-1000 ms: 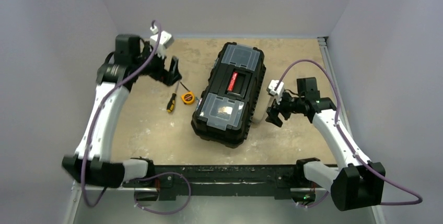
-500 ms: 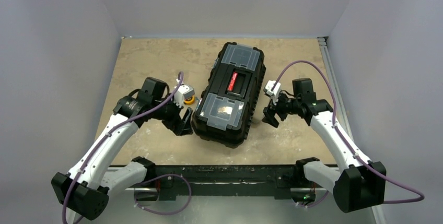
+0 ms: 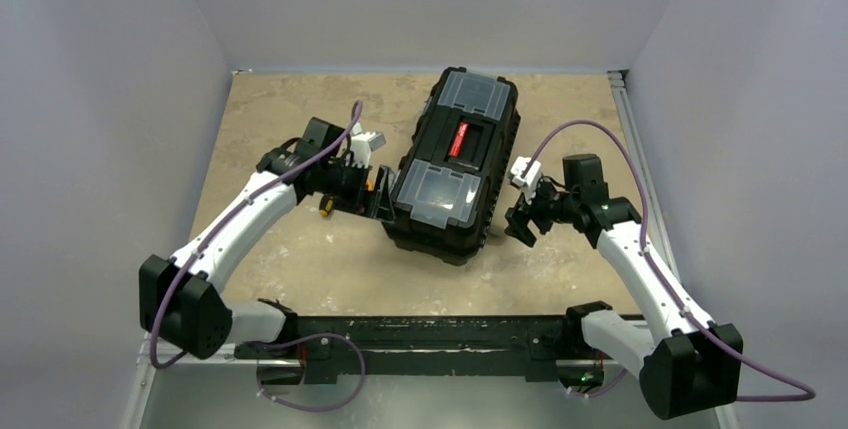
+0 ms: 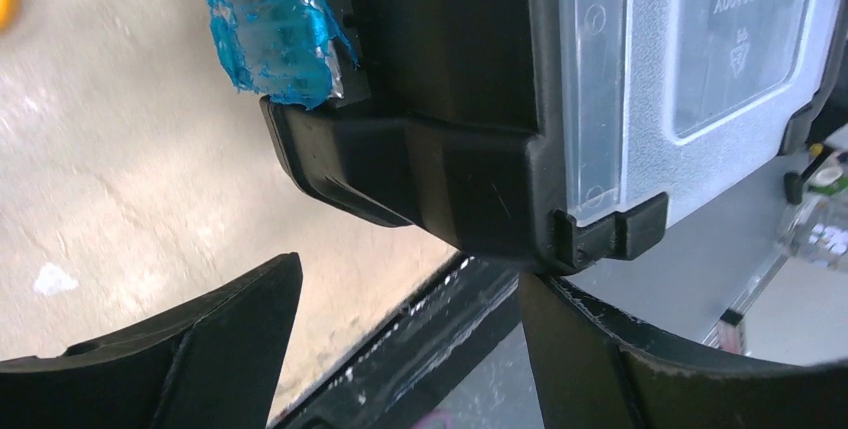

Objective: Open the umbrella

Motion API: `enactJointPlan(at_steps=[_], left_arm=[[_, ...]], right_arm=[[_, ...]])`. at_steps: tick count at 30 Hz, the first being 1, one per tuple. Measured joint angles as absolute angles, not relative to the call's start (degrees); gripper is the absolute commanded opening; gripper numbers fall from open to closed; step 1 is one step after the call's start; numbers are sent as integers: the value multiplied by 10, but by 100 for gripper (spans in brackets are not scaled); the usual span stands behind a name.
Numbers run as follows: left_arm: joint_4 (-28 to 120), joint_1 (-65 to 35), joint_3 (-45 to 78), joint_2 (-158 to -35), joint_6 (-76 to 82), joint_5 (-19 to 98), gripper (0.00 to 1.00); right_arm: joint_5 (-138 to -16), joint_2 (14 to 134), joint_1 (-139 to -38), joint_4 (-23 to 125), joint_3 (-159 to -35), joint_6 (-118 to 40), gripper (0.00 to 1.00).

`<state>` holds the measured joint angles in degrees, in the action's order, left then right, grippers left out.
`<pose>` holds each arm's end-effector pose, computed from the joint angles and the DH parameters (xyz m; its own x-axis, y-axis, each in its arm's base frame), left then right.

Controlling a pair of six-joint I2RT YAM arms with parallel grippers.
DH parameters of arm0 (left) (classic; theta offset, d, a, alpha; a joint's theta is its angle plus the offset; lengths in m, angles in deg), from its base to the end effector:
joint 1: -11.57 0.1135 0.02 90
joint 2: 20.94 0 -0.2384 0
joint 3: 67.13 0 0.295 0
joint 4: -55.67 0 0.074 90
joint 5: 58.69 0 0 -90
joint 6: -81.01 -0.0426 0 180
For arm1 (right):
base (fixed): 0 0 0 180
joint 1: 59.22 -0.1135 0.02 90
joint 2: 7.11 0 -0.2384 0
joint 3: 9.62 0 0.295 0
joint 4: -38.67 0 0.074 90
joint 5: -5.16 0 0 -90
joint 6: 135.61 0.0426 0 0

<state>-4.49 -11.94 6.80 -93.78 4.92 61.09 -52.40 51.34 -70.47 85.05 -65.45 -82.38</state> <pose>0.2682 -0.1397 0.2517 -0.9030 0.1653 -0.3965 0.3742 0.7560 -0.5371 0.2526 0.0735 0.2202 -0.2878 -0.5723 -0.7679 -0.8515 0.5199 -0.0684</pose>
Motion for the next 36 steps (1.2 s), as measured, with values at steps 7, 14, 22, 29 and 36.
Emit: enactJointPlan(at_steps=[7,14,22,29,36], left_arm=[[14,-90,206,-1077,83,591,80],[97,9,287,-1130,90,592,93],[98,106,255,-1032,68,589,97],[86,135,224,-930,17,572,100],[67,139,193,-864,-33,549,100]], right_arm=[[-523,505,-705,816,-637,-800,74],[-535,558,-721,726,-637,-773,70],[-586,673,-736,615,-669,-727,64],[-615,798,-770,580,-744,-678,65],[-630,899,-832,540,-840,-608,69]])
